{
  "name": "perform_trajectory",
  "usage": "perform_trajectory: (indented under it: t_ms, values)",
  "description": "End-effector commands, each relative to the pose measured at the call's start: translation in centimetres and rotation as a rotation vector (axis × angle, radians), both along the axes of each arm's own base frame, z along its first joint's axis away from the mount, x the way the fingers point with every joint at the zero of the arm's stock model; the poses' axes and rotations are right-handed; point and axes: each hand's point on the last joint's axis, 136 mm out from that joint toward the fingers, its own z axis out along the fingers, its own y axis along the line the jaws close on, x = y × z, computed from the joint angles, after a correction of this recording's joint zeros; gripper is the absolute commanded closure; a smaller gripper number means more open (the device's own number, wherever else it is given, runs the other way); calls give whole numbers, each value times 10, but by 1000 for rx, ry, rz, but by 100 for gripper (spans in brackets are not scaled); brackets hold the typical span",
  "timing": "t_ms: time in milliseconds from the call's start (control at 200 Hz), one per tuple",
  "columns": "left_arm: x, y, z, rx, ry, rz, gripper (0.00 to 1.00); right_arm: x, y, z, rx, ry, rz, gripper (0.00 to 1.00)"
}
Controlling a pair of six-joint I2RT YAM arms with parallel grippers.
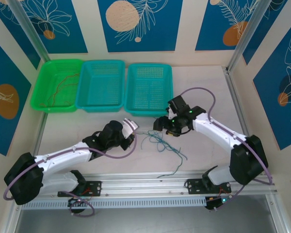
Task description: Untangle the cables
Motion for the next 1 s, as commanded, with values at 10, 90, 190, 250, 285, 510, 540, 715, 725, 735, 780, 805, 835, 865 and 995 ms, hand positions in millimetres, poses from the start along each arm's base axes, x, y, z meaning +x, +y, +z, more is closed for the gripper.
perform_trajectory:
  t_ms: [10, 90, 190, 250, 285, 510, 540, 715, 725, 735, 780, 805, 835, 865, 995]
  values:
    - [-2, -2, 1, 7, -26, -44, 100, 11, 11, 7, -19, -42, 1, 26]
    - [-2, -3, 0, 2, -27, -46, 100, 16, 9, -2, -44, -37, -1, 25]
    - [-1, -4, 0, -1, -28, -45, 100, 17, 20, -7, -10, -10, 26, 25]
    - [0, -4, 1, -1, -33, -41, 100, 14, 30, -10, -5, -13, 61, 24]
    - [1, -3, 1, 2, -35, -38, 100, 11, 36, -11, -2, -16, 87, 23]
    - [3, -2, -3, 31, -33, -33, 100, 0, 60, -10, 83, -8, 143, 16]
    - [3, -2, -4, 32, -31, -34, 100, -2, 62, -10, 92, -9, 151, 14]
    - [5, -1, -2, 23, -40, -21, 100, 0, 43, -34, -48, 2, 98, 14]
    - [5, -1, -2, 24, -42, -20, 100, 1, 40, -37, -67, 3, 88, 15]
    - [5, -1, -1, 24, -42, -20, 100, 2, 37, -39, -85, 5, 78, 16]
    - [5, 0, 0, 22, -51, -15, 100, 4, 22, -50, -172, 9, 49, 20]
    - [5, 1, 1, 21, -56, -12, 100, 5, 16, -54, -215, 8, 38, 23]
    - [6, 2, 3, 18, -62, -7, 100, 5, 10, -60, -261, 16, 34, 26]
    - [5, 4, 4, 16, -68, -4, 100, 5, 5, -65, -299, 16, 36, 29]
    - [8, 15, 11, 14, -104, 49, 100, -3, -11, -85, -392, 49, 2, 40]
